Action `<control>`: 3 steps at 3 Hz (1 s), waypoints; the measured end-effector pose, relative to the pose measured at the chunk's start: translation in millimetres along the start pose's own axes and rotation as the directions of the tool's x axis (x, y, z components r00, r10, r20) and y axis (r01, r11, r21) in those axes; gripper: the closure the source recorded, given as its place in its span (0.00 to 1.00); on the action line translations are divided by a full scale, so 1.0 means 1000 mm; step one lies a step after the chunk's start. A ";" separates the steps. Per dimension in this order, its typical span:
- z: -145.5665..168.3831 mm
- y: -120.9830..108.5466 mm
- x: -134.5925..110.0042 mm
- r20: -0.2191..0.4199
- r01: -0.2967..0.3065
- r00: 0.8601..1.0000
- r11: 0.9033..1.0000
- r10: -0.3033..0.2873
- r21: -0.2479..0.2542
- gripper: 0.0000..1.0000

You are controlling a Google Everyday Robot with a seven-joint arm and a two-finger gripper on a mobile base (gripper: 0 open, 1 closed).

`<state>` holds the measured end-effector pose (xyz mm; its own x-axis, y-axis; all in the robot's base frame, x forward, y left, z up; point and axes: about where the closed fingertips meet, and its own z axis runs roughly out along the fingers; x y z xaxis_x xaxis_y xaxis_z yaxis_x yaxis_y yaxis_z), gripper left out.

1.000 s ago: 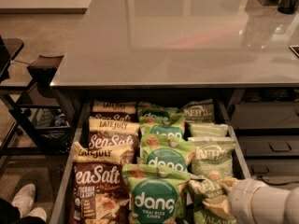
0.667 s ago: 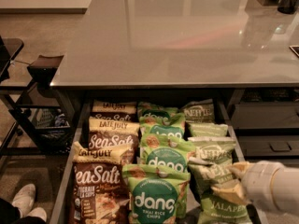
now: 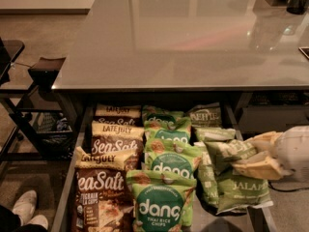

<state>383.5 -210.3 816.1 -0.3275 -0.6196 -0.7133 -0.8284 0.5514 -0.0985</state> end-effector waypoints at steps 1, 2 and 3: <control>-0.010 -0.005 -0.049 0.028 0.087 0.996 0.993 -0.085 -0.080 1.00; -0.008 0.003 -0.087 0.045 0.146 0.989 0.978 -0.141 -0.146 1.00; -0.008 0.003 -0.087 0.045 0.146 0.989 0.978 -0.141 -0.146 1.00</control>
Offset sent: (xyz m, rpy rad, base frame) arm 0.0308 0.0808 0.0897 0.0228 0.0086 0.3053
